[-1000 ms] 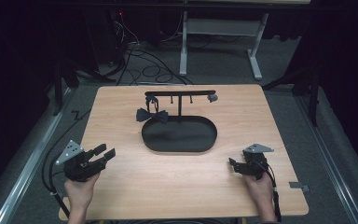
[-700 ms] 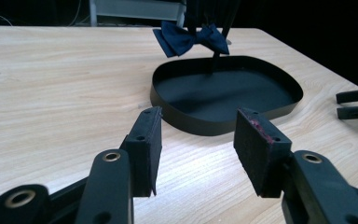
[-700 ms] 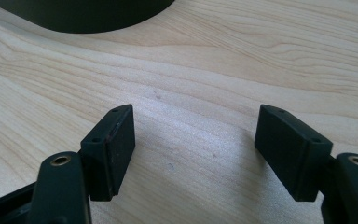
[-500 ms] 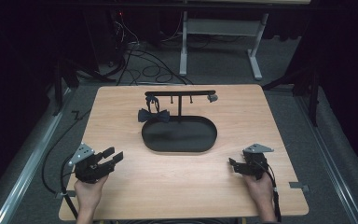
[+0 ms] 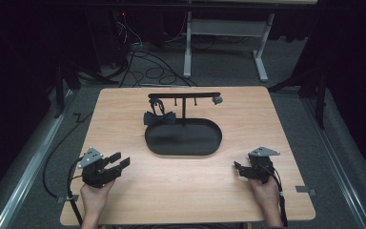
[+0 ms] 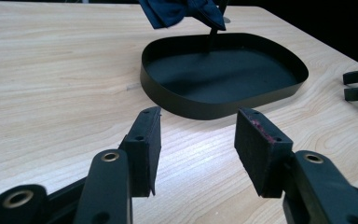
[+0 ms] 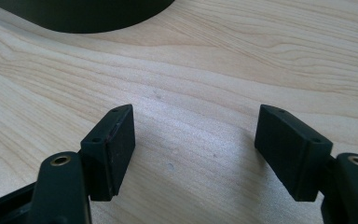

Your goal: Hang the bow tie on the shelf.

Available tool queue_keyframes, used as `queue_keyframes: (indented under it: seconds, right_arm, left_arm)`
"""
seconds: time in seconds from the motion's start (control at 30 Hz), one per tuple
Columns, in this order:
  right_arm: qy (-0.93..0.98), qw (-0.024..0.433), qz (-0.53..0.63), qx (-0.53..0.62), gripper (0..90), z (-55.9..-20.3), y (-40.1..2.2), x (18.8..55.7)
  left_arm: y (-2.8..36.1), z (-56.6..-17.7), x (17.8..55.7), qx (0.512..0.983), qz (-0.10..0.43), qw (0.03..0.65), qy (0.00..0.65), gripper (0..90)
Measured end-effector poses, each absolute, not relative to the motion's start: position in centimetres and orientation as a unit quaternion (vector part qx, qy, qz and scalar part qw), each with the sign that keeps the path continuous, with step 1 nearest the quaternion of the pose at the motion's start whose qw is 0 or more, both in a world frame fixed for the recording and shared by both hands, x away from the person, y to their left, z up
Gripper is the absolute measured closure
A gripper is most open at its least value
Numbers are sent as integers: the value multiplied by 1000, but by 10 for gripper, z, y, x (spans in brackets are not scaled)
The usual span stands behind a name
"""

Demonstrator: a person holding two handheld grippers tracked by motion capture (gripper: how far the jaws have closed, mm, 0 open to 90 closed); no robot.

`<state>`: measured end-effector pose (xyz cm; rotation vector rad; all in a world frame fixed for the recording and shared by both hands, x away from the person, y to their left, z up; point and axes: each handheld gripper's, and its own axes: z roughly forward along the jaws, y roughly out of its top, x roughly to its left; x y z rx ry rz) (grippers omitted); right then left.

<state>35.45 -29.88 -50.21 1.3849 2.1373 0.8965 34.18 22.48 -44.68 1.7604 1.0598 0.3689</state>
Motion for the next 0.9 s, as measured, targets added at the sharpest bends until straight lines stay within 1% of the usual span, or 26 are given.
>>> queue_keyframes:
  seconds: [0.5, 0.77, 0.9]
  right_arm:
    - [772, 219, 324, 501, 300, -502, -299, 354]
    - [772, 219, 324, 500, 301, -502, -299, 354]
    - [772, 219, 324, 501, 300, -502, -299, 354]
  left_arm:
    - [216, -459, 344, 739, 130, 493, 440, 509]
    - [210, -463, 344, 747, 127, 485, 437, 502]
    - [207, -467, 345, 749, 125, 481, 438, 485]
